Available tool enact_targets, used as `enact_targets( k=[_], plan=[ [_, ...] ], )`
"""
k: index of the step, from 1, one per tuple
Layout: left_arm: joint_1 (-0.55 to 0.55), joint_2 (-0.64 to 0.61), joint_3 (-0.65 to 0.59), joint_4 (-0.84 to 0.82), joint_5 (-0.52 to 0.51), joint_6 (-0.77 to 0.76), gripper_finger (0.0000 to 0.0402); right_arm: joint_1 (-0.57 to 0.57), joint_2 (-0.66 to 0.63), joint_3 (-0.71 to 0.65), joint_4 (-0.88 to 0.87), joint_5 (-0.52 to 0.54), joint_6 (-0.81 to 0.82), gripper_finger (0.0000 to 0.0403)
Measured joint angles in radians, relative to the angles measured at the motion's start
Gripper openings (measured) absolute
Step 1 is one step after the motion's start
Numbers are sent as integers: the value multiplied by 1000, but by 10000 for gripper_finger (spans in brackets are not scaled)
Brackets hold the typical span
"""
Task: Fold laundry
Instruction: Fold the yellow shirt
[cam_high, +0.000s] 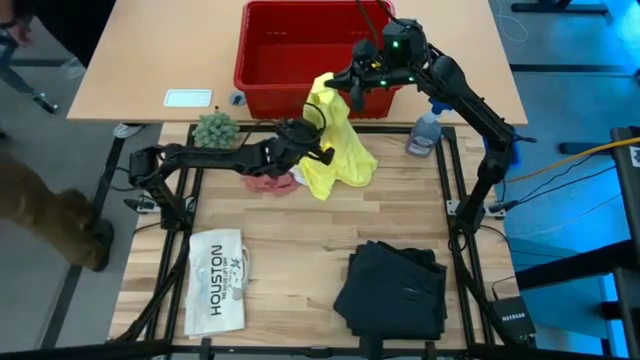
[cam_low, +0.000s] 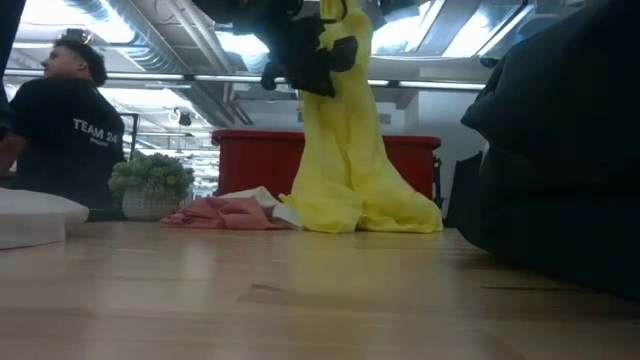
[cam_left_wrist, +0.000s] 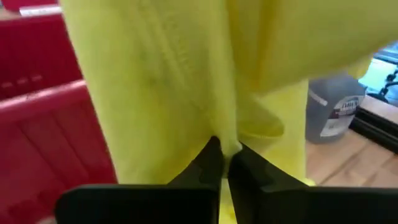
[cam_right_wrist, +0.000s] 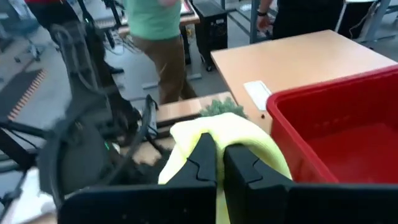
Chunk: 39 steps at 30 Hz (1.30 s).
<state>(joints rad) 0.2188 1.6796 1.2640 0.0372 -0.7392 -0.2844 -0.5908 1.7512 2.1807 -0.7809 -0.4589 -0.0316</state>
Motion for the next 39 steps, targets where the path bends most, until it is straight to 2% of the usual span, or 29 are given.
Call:
enact_targets(
  k=[7,15,17,20,25,27,30,33,34,35,38,39],
  plan=[
    [-25,-156,0,-104,-35,34,2,-38,-15,0,-116,30,-100,0],
    [-77,-472,0,-349,-72,47,1,-97,-42,0,-191,21,-177,0],
    [-91,-549,9,-380,-78,54,1,-112,-56,0,-196,-18,-182,0],
    [-117,-649,51,-403,-67,91,1,-119,-80,5,-199,-142,-181,0],
    [-180,-750,187,-399,109,184,0,-98,-85,139,-268,-309,-178,0],
    [-209,-761,251,-409,261,188,0,-77,-92,178,-253,-390,-172,0],
    [-247,-746,340,-422,504,164,0,-57,-133,153,-162,-584,-76,0],
    [-292,-713,397,-436,616,161,0,-7,-141,175,-163,-716,-46,0],
    [-306,-702,412,-453,613,180,0,12,-146,174,-163,-720,-47,0],
    [-315,-694,429,-471,585,205,0,26,-150,172,-164,-673,-51,0],
    [-324,-685,477,-547,407,306,0,28,-155,175,-184,-372,-59,0],
    [-323,-678,489,-542,336,348,0,20,-149,175,-188,-318,-55,0]
  ],
)
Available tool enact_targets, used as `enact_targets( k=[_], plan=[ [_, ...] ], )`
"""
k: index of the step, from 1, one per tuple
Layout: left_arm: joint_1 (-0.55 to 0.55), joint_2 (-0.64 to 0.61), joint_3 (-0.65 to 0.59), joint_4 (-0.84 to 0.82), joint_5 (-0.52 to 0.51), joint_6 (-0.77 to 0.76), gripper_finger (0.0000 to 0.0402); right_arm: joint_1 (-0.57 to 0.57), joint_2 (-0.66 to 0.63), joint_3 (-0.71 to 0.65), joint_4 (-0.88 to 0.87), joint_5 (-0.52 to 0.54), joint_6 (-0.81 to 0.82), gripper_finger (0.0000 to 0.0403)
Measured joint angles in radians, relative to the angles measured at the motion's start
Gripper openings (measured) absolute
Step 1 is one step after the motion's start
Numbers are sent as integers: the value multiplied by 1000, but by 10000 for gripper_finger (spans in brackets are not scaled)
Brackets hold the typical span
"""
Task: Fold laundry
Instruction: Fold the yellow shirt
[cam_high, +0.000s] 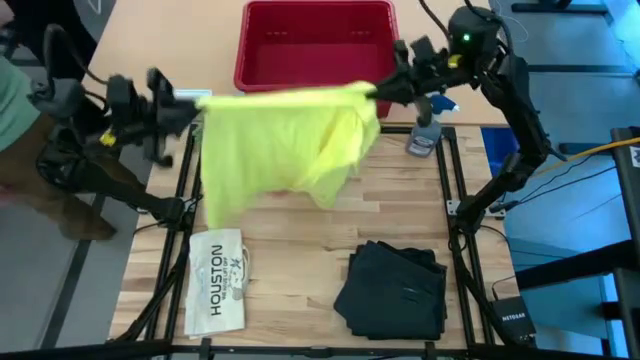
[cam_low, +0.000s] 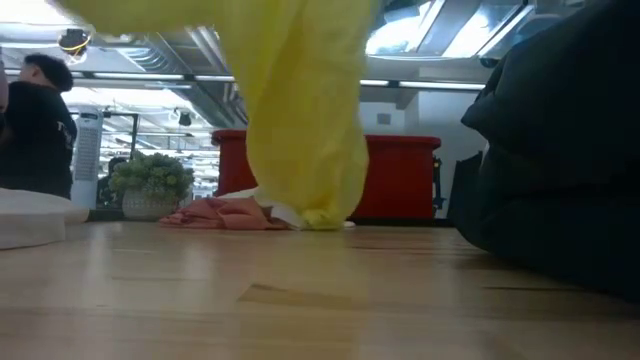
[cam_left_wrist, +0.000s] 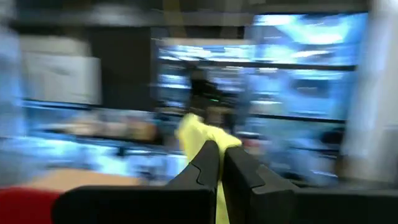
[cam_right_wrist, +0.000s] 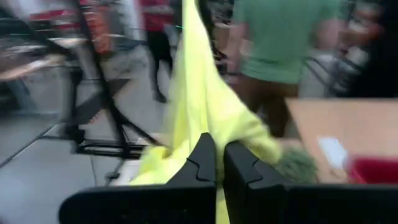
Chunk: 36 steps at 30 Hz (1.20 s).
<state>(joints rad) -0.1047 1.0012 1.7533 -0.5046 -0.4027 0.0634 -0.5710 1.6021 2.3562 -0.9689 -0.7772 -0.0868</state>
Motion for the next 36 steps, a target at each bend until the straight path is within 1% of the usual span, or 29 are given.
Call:
enact_targets(
  k=[1,2,3,5,6,8,9,10,11,12,13,14,15,16,17,18,19,21,22,23,24,25,27,28,29,31,32,34,36],
  plan=[
    [1,9,9,15,-41,50,0,-4,10,0,-5,-8,10,0],
    [-1,18,18,40,-37,101,0,-7,20,-2,-5,-73,31,0],
    [-6,29,30,67,14,143,0,-7,26,-4,5,-180,50,0],
    [-17,46,67,77,209,179,0,23,30,-4,65,-381,82,0],
    [-21,58,88,70,300,180,0,49,27,-2,102,-443,90,0],
    [-23,78,124,42,412,182,0,94,22,0,176,-503,102,0],
    [-22,88,140,31,439,183,0,108,20,0,215,-501,113,0],
    [-22,92,151,25,440,184,0,113,17,0,246,-444,130,0],
    [-22,92,158,21,410,188,0,114,11,0,260,-322,134,0],
    [-22,88,165,18,353,199,0,111,7,0,261,-178,130,0],
    [-22,83,170,20,273,218,0,111,5,0,258,-37,112,0],
    [-22,77,175,19,193,245,0,107,4,1,246,79,85,0],
    [-22,78,179,19,140,267,0,97,5,1,224,143,61,0],
    [-22,79,184,25,113,282,0,90,6,0,202,153,53,0],
    [-21,81,191,29,111,283,0,85,9,0,179,111,51,0],
    [-21,83,201,31,134,280,0,84,15,-1,164,22,50,0],
    [-21,85,211,33,188,276,0,84,19,-1,159,-84,49,0],
    [-22,92,231,30,345,245,0,89,21,-1,158,-301,53,0],
    [-22,94,237,25,419,226,0,106,21,-1,164,-355,62,0],
    [-22,97,241,22,472,207,0,131,21,-1,164,-361,70,0],
    [-22,98,247,14,510,199,0,152,21,-1,163,-320,72,0],
    [-21,97,256,3,532,193,0,170,19,0,162,-227,76,0],
    [-21,89,281,-21,521,183,0,206,14,0,166,21,108,0],
    [-21,88,293,-27,499,182,0,231,14,0,167,108,127,0],
    [-21,88,304,-26,493,182,0,256,16,0,166,152,138,0],
    [-28,92,324,-27,535,149,0,313,23,0,174,143,158,0],
    [-37,97,335,-27,572,116,0,347,30,0,196,107,158,0],
    [-61,117,352,0,660,62,0,417,42,0,251,31,160,0],
    [-97,146,362,34,767,-1,0,490,52,-1,310,-12,169,0]
  ],
)
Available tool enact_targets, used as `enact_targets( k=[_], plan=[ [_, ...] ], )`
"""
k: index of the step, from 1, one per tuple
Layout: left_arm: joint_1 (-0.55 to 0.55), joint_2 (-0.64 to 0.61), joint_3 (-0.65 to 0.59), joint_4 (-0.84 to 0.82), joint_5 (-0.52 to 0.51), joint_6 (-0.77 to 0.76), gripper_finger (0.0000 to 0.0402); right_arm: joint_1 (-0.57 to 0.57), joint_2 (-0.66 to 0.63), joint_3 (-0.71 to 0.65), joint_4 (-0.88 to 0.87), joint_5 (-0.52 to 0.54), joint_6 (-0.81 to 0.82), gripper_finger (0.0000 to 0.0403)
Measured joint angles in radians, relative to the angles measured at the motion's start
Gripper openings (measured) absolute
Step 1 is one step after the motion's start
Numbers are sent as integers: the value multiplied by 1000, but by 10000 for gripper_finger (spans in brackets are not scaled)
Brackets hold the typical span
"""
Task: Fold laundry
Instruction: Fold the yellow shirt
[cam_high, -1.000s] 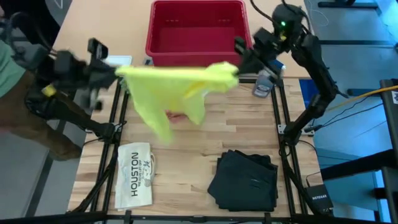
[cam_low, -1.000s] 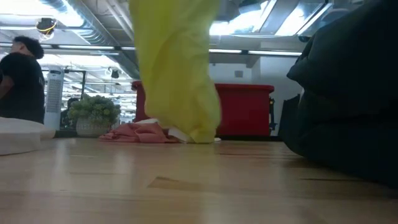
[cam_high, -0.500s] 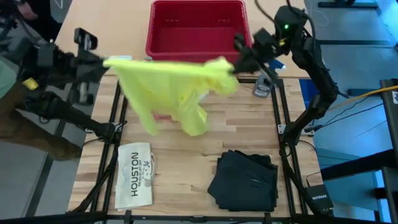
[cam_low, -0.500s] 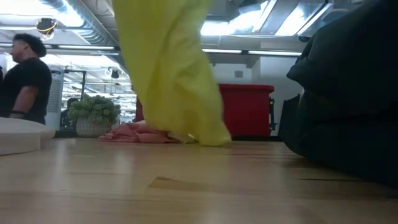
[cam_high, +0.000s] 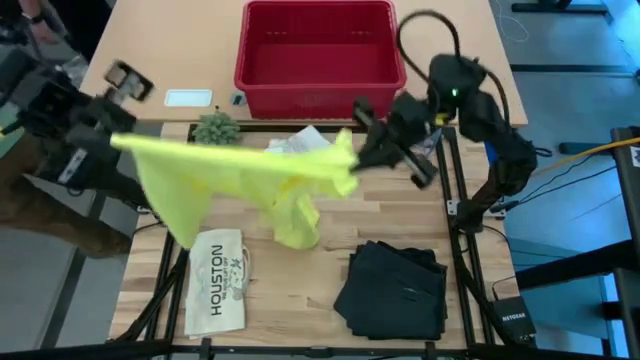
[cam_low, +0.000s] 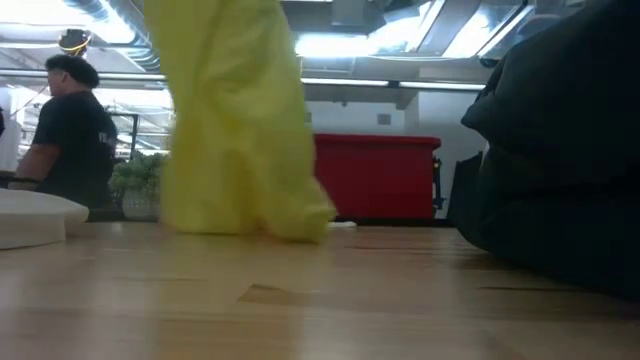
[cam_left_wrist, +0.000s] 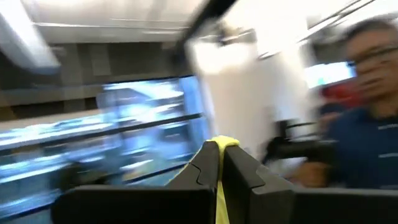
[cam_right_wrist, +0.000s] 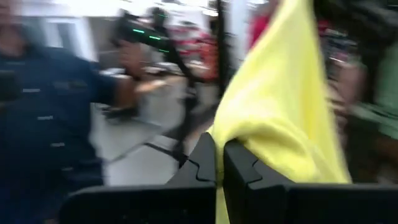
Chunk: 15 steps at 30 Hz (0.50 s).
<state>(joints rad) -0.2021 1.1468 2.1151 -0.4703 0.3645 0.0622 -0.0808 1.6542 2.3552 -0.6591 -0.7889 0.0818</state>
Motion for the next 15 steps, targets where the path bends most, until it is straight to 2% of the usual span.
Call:
enact_targets(
  k=[3,6,8,10,11,12,13,14,15],
  plan=[
    [-72,45,7,18,82,-36,0,74,0,-1,63,-9,13,0],
    [-114,71,34,-64,67,39,0,95,-5,0,37,56,-5,0],
    [-116,68,75,-172,-72,135,0,66,-19,0,-49,214,-36,0],
    [-117,50,116,-269,-339,228,0,13,-34,1,-130,419,-53,0],
    [-116,44,128,-291,-485,266,0,-13,-36,2,-155,490,-51,0],
    [-115,38,134,-304,-581,295,0,-38,-35,3,-169,510,-34,0],
    [-115,33,138,-316,-620,306,0,-55,-33,2,-173,474,-13,0],
    [-115,30,142,-316,-607,297,0,-62,-28,1,-161,388,7,0],
    [-119,28,147,-313,-536,284,0,-54,-22,1,-123,278,22,0]
  ],
)
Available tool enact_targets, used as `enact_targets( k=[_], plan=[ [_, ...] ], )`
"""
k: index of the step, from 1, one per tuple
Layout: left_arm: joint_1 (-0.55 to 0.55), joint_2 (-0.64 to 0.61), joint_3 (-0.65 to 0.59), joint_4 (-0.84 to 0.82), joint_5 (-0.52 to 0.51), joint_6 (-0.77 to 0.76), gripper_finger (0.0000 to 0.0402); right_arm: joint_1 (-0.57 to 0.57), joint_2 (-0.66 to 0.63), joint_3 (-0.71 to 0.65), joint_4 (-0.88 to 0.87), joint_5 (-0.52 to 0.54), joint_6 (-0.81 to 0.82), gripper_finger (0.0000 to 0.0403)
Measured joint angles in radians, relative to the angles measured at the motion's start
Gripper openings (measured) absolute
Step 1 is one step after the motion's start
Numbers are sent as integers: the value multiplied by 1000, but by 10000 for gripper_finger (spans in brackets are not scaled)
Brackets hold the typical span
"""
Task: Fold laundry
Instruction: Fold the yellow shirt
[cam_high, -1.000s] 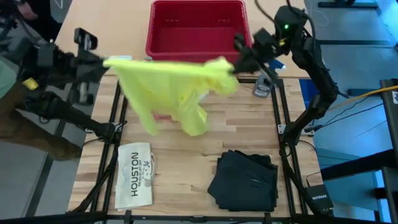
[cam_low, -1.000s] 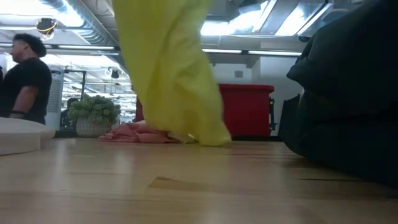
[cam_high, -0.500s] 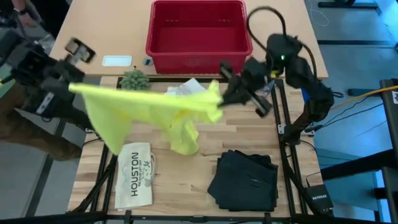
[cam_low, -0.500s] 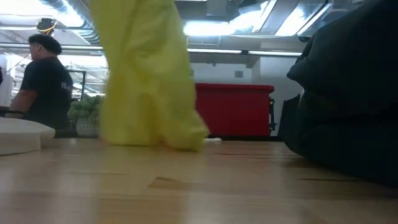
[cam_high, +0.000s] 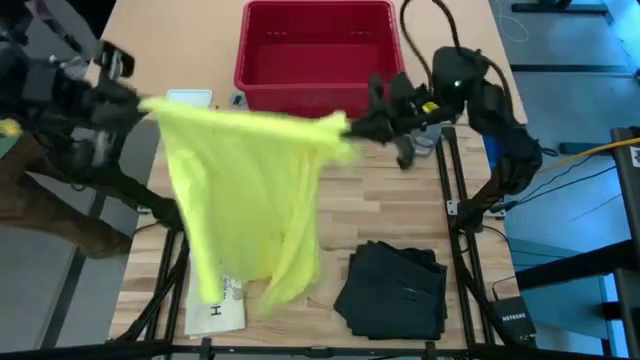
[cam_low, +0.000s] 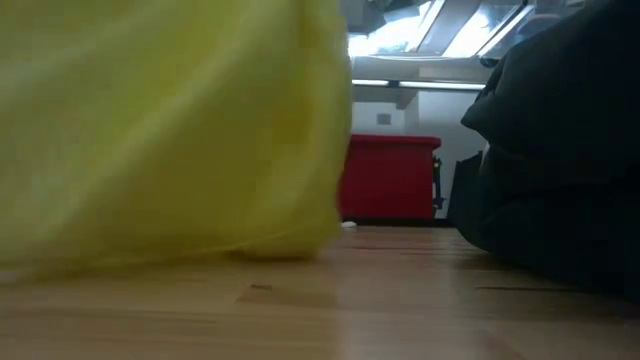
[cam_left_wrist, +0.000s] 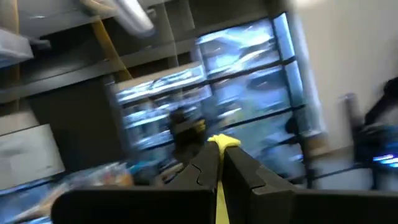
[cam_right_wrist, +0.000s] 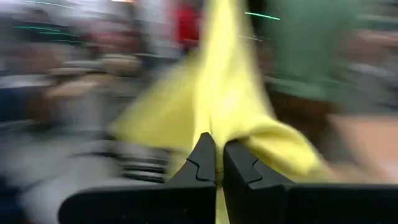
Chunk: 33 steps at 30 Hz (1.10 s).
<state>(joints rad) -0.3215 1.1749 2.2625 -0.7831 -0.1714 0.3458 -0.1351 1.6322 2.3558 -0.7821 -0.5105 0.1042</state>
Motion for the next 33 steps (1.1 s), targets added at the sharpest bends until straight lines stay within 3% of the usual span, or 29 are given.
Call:
enact_targets(
  k=[3,5,6,8,11,12,14,17,19,21,24,26,29,33],
  plan=[
    [-14,11,6,15,335,-87,0,63,10,0,168,-277,29,0],
    [-26,33,4,24,475,-138,0,97,13,0,204,-310,29,0],
    [-30,39,4,23,480,-148,0,98,13,0,191,-282,16,0],
    [-35,31,6,-2,404,-134,0,71,6,0,134,-140,-29,0],
    [-35,8,10,-31,117,-61,0,4,5,0,71,95,-25,0],
    [-35,7,10,-30,18,-44,0,-12,12,0,59,103,-3,0],
    [-38,8,10,-11,5,-55,0,-23,23,0,71,6,49,0],
    [-67,25,8,65,328,-146,0,43,44,0,171,-282,77,0],
    [-105,70,4,149,522,-198,0,114,50,-1,255,-363,91,0],
    [-165,122,4,198,550,-210,0,172,50,-1,304,-414,94,0],
    [-249,162,14,124,404,-176,0,200,35,0,302,-401,73,0],
    [-262,179,32,32,236,-84,0,173,20,0,221,-329,38,0],
    [-271,181,47,-56,-62,-30,0,91,-3,3,68,-119,-6,0],
    [-275,151,47,-135,-359,-5,0,-10,2,0,-76,124,-22,0]
  ],
)
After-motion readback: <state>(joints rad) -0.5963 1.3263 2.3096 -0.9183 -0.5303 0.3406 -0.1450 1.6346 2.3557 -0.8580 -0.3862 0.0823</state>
